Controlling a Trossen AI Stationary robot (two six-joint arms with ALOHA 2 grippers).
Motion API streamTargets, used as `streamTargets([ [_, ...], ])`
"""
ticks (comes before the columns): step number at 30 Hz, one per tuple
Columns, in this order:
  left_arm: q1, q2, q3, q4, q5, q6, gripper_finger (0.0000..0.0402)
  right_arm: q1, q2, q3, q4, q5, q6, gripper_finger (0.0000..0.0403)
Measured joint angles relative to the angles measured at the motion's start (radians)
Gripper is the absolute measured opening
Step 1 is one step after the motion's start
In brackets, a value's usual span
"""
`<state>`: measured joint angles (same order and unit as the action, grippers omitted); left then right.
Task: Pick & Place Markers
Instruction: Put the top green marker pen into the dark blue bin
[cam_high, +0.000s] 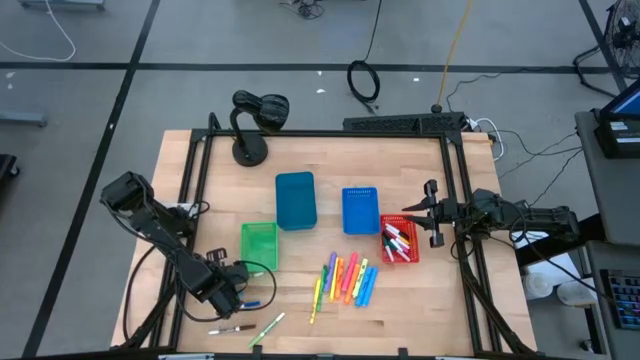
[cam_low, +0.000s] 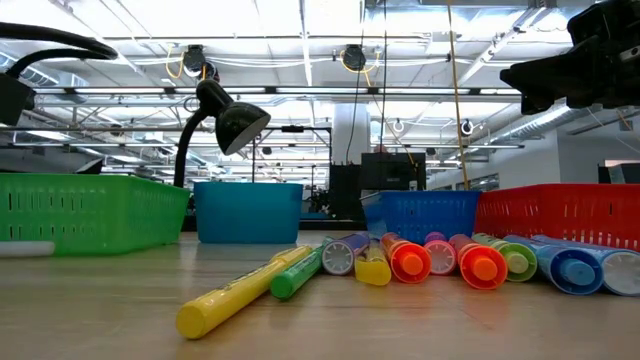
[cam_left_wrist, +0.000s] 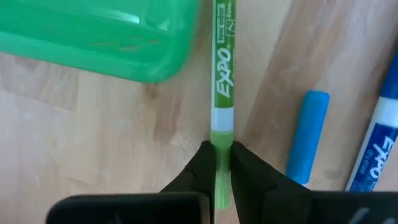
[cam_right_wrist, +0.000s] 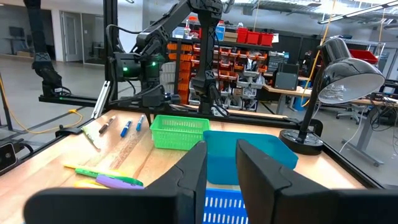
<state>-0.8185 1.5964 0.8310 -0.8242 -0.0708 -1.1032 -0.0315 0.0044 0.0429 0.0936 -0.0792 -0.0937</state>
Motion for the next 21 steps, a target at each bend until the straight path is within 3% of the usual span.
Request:
streamTargets([
  [21,-0.014,-0.308,0.008,0.012,-0.09,-0.023,0.0027,0.0,0.0,0.0,0.0,0.0,0.0,0.0071],
])
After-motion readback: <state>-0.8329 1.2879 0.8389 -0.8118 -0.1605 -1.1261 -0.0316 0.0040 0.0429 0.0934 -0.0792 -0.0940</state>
